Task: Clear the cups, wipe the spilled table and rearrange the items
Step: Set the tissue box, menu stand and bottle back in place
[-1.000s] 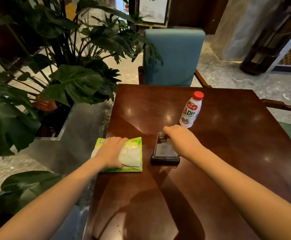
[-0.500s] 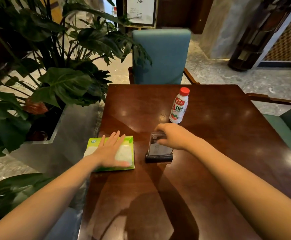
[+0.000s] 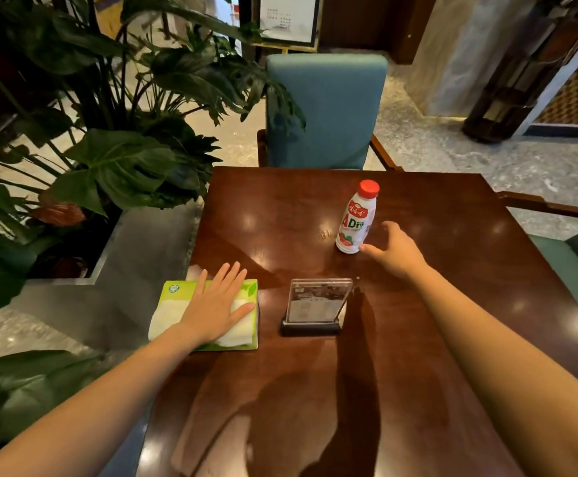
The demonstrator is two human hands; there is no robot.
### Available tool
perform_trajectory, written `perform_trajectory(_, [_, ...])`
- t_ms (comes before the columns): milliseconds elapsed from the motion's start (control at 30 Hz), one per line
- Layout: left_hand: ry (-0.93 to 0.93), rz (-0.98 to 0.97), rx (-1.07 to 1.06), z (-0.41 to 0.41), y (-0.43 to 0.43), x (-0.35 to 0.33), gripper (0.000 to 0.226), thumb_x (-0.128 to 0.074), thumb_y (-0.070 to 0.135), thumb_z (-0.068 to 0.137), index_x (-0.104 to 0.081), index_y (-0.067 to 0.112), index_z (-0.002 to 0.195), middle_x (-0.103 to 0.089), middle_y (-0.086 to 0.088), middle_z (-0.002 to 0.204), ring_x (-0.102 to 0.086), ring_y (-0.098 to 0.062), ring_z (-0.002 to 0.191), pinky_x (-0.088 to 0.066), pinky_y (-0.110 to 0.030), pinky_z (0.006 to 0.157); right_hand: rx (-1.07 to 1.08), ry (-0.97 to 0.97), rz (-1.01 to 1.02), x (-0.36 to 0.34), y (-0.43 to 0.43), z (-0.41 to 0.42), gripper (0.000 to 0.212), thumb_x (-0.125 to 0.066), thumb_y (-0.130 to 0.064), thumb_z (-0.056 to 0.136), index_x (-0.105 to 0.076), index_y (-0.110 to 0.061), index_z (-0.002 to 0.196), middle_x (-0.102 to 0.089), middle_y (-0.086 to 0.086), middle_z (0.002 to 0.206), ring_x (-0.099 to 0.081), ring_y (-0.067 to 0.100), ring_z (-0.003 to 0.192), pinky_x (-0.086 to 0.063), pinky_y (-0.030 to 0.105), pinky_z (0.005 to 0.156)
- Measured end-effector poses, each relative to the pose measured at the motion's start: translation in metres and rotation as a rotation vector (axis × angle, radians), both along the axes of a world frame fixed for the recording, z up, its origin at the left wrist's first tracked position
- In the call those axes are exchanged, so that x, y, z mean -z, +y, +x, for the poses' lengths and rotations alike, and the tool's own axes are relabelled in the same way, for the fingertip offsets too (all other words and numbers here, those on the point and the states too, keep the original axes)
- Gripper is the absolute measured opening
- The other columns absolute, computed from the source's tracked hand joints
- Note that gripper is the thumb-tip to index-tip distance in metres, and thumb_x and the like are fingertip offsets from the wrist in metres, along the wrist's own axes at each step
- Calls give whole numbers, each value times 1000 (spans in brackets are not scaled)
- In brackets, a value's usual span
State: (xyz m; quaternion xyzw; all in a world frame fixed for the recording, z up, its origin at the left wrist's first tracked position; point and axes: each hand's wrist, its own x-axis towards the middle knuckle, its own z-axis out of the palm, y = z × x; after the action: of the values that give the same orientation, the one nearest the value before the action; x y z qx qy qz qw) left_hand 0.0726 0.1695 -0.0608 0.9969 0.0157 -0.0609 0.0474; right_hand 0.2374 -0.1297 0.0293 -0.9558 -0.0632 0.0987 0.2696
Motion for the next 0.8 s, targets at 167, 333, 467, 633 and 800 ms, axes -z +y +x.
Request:
perform_trajectory(167, [-33, 11, -14, 2, 1, 10, 98, 21, 76, 68, -4, 25, 148, -2, 3, 158, 2, -15, 146, 0, -44, 117, 58, -16, 269, 19, 16, 27, 77, -75, -28, 77, -33, -7, 139, -42, 13, 146, -43, 30, 132, -37, 42, 106])
perform_trajectory(333, [-49, 11, -12, 3, 2, 16, 87, 8, 73, 78, -12, 24, 147, -11, 4, 157, -6, -15, 145, -5, -44, 116, 155, 20, 493, 38, 35, 53, 76, -76, -19, 76, -32, -11, 138, -44, 9, 143, -44, 28, 131, -38, 47, 109])
perform_trajectory(467, [-58, 12, -9, 3, 0, 13, 81, -2, 69, 85, -25, 19, 145, -25, -1, 154, -19, -19, 143, -15, -47, 114, 235, -37, 584, 54, 44, 68, 75, -76, -18, 76, -33, -14, 138, -46, 8, 141, -46, 26, 130, -39, 44, 109])
perform_trajectory(633, [-50, 28, -17, 3, -1, 13, 81, 0, 69, 84, -20, 21, 146, -20, 2, 155, -15, -17, 144, -12, -45, 115, 268, -51, 637, 66, 45, 81, 68, -74, -14, 77, -37, -12, 134, -51, 10, 134, -51, 27, 124, -42, 42, 106])
perform_trajectory(800, [-42, 40, -26, 2, 0, 15, 81, 3, 70, 82, -12, 24, 147, -14, 5, 157, -8, -13, 145, -8, -44, 117, 241, -59, 630, 67, 40, 75, 68, -72, -13, 79, -36, -14, 136, -51, 9, 136, -50, 25, 125, -42, 41, 106])
